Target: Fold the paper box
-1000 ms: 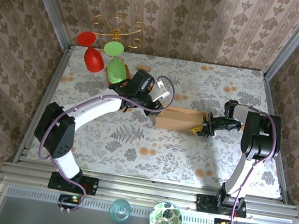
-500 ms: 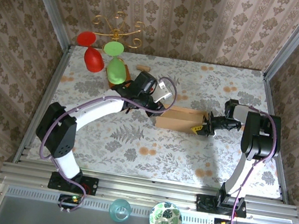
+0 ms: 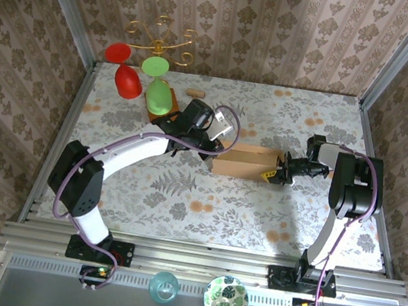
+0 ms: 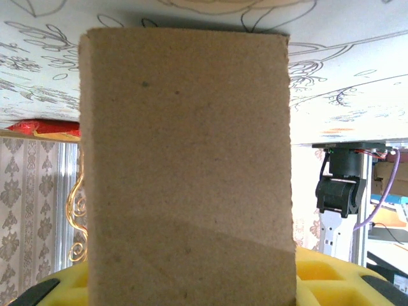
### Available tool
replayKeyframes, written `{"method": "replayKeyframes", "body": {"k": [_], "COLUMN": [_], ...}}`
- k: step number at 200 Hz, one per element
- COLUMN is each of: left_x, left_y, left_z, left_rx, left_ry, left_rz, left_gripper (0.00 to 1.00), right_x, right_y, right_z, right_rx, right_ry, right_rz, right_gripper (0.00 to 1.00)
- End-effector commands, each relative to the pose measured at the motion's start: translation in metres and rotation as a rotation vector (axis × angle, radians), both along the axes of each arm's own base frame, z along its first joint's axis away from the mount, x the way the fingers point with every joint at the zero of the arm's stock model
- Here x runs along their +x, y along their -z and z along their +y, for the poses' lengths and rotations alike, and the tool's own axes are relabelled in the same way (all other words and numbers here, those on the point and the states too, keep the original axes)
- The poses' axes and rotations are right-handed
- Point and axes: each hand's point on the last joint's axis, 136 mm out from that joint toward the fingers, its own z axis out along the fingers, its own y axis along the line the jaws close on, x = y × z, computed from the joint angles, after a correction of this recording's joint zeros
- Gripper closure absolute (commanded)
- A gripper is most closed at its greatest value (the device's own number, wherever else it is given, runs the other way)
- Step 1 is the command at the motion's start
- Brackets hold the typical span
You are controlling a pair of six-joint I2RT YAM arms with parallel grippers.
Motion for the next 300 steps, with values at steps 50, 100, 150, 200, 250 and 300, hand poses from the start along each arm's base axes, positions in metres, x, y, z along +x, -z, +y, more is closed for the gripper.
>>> {"method": "replayKeyframes", "body": {"k": [50, 100, 150, 200, 250, 300], "left_x": [-0.007, -0.005, -0.005, -0.004, 0.000, 0.000], "left_y": [0.012, 0.018, 0.020, 0.027, 0.028, 0.027], "left_z": [0.007, 0.006, 0.004, 0.005, 0.005, 0.003], "left_rx": [0.053, 0.071, 0.091, 0.132, 0.140, 0.143], "left_ry": [-0.035, -0.045, -0.040, -0.048, -0.051, -0.044], "left_rz": [0.031, 0.013, -0.005, -0.020, -0.035, -0.049], "left_gripper": [0.89, 0.93, 0.94, 0.95, 0.96, 0.95], "right_x": [0.018, 0.022, 0.021, 0.031, 0.044, 0.076], "right_y": [0.007, -0.012, -0.018, -0.041, -0.086, -0.176], "right_z": [-0.022, -0.029, -0.033, -0.056, -0.088, -0.103], "right_rx": [-0.162, -0.202, -0.217, -0.333, -0.566, -1.017], "right_ry": [-0.002, -0.026, -0.017, -0.051, -0.157, -0.578], "right_rz": [-0.070, -0.130, -0.143, -0.234, -0.445, -1.028], "right_gripper": [0.37, 0.26, 0.22, 0.17, 0.17, 0.43]}}
